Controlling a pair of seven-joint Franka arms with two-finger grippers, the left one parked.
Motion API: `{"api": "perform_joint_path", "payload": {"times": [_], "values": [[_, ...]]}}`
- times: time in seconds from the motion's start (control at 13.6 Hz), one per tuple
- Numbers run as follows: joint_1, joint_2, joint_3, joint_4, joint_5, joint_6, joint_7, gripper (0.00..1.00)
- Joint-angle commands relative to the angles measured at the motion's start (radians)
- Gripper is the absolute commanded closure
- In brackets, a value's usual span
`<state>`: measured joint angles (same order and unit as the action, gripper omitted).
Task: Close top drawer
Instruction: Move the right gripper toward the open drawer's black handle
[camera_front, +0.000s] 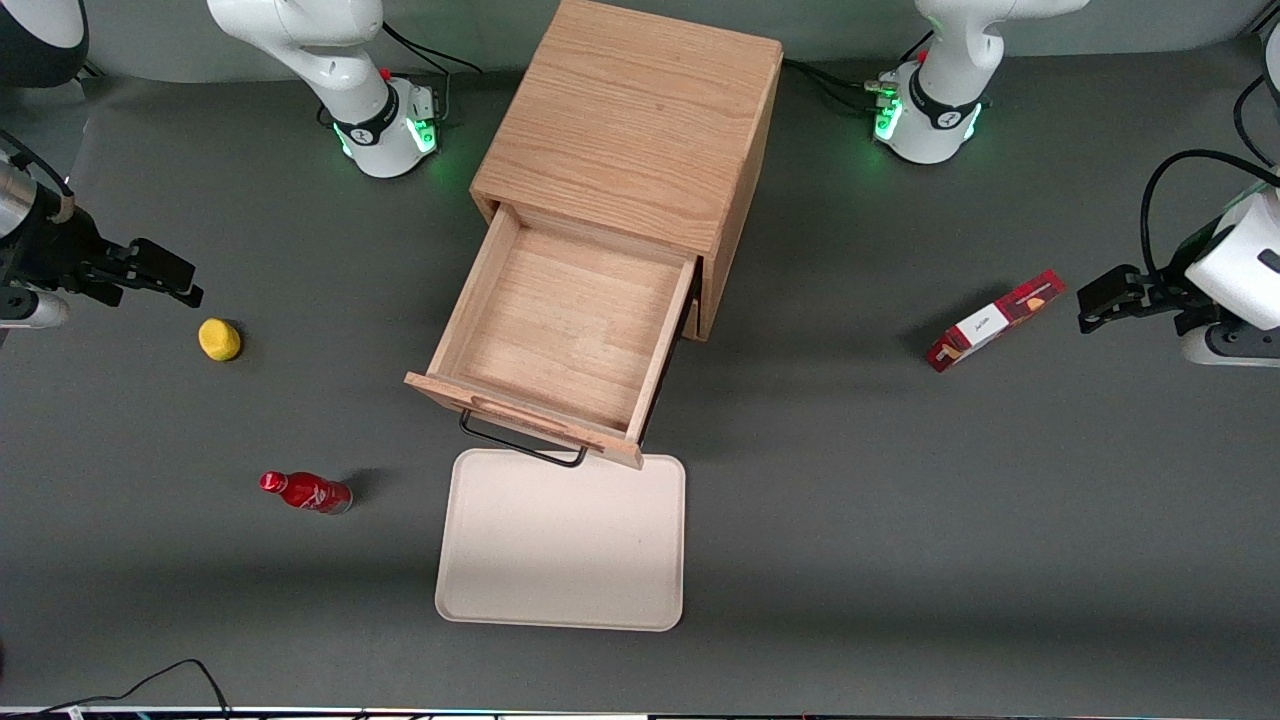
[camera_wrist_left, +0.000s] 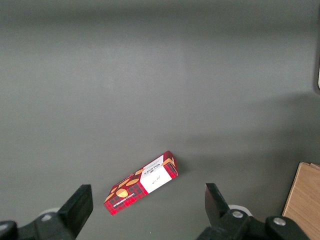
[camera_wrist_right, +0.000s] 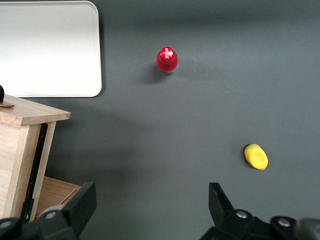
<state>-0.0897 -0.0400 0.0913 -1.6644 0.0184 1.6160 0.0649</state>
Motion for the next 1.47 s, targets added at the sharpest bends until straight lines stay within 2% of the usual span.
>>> {"api": "perform_joint_path", "payload": {"times": [0.0,0.22,0.37,0.51,0.66,0.88,1.1,1.25,1.39], "values": [[-0.008,-0.006,0.004,-0.011,0.006,-0.005,0.003,0.00],[-0.004,0.017,0.010,-0.009,0.011,-0.005,-0.022,0.00],[-0.001,0.055,0.004,0.024,0.069,-0.005,-0.188,0.00],[0.002,0.130,0.002,0.115,0.071,-0.005,-0.250,0.00],[0.002,0.279,0.011,0.276,0.093,-0.044,-0.311,0.00],[0.002,0.417,0.015,0.431,0.242,-0.050,-0.451,0.00],[0.005,0.515,0.030,0.529,0.391,-0.025,-0.453,0.00],[0.033,0.586,0.030,0.593,0.446,0.010,-0.453,0.00],[0.068,0.661,0.028,0.668,0.463,0.033,-0.450,0.00]]}}
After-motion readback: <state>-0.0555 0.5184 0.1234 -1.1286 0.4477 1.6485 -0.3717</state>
